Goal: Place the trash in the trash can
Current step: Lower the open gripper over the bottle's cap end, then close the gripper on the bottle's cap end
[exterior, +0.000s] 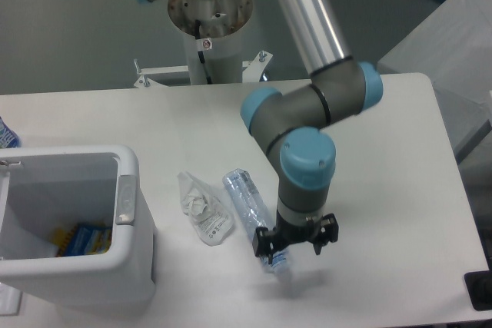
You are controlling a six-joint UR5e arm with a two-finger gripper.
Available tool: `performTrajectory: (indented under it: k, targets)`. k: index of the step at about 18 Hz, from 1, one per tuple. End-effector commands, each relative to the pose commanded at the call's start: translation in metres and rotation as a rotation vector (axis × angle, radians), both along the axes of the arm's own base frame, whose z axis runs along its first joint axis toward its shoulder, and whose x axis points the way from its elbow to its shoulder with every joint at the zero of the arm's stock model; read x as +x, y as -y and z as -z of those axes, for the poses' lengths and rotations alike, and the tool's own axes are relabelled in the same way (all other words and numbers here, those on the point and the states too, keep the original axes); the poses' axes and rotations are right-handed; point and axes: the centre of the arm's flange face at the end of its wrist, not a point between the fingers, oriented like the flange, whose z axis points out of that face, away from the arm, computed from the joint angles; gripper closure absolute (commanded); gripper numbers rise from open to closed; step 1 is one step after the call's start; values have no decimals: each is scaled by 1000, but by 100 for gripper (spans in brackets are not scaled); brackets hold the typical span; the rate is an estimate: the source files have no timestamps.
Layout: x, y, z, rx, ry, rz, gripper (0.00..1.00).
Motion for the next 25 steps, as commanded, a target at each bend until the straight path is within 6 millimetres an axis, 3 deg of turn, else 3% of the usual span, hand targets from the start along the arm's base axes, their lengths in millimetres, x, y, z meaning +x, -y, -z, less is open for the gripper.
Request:
performTrajectory:
  k: [10, 12, 19, 25]
  targets:
    - [-7, -7, 15, -3, 13, -38, 1]
    - [-4, -10, 21, -7, 21, -45, 13]
    - [-3, -11, 29, -29, 17, -48, 16]
    - [3, -13, 34, -36, 23, -42, 30]
